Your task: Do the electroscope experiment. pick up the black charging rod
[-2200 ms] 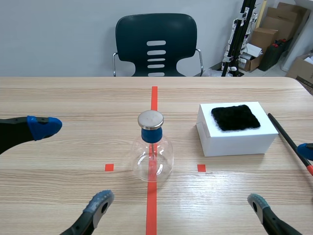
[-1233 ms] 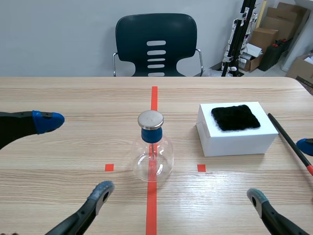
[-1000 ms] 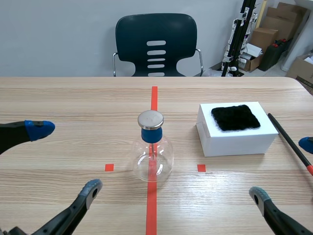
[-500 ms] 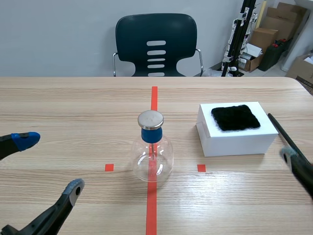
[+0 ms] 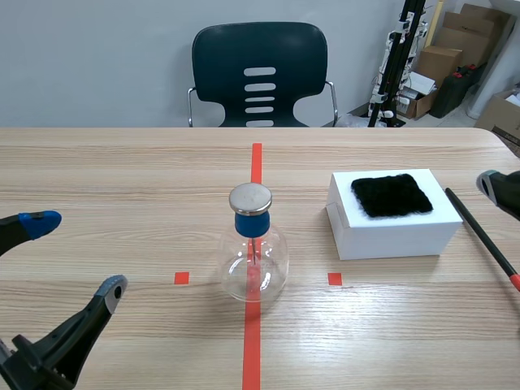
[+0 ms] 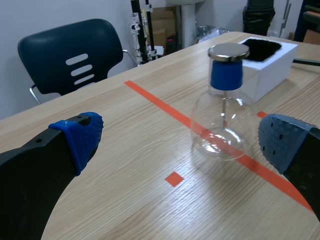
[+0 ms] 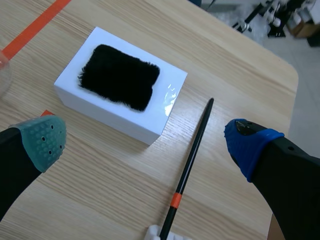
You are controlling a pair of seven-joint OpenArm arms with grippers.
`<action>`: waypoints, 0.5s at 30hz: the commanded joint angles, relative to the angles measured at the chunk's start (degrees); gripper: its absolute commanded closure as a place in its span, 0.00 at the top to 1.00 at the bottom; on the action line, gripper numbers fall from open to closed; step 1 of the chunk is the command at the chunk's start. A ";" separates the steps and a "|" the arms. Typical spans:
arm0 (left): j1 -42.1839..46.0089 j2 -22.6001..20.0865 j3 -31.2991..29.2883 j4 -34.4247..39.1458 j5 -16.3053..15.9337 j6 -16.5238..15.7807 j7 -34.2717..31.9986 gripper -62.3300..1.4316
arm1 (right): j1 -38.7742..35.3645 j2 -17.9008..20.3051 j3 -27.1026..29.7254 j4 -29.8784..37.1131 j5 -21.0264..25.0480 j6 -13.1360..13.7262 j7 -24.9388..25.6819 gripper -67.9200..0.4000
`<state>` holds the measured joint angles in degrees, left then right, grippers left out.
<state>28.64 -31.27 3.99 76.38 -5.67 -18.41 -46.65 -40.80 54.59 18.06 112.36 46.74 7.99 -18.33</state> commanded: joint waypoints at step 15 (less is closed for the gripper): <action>-6.95 3.98 -0.02 -11.50 -0.68 -4.55 -8.46 1.00 | 22.91 -3.91 -9.64 -15.93 1.70 -2.62 -21.24 1.00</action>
<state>22.02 -27.46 3.99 63.81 -5.85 -22.70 -54.28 -18.90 50.61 7.92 96.40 48.29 5.50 -40.10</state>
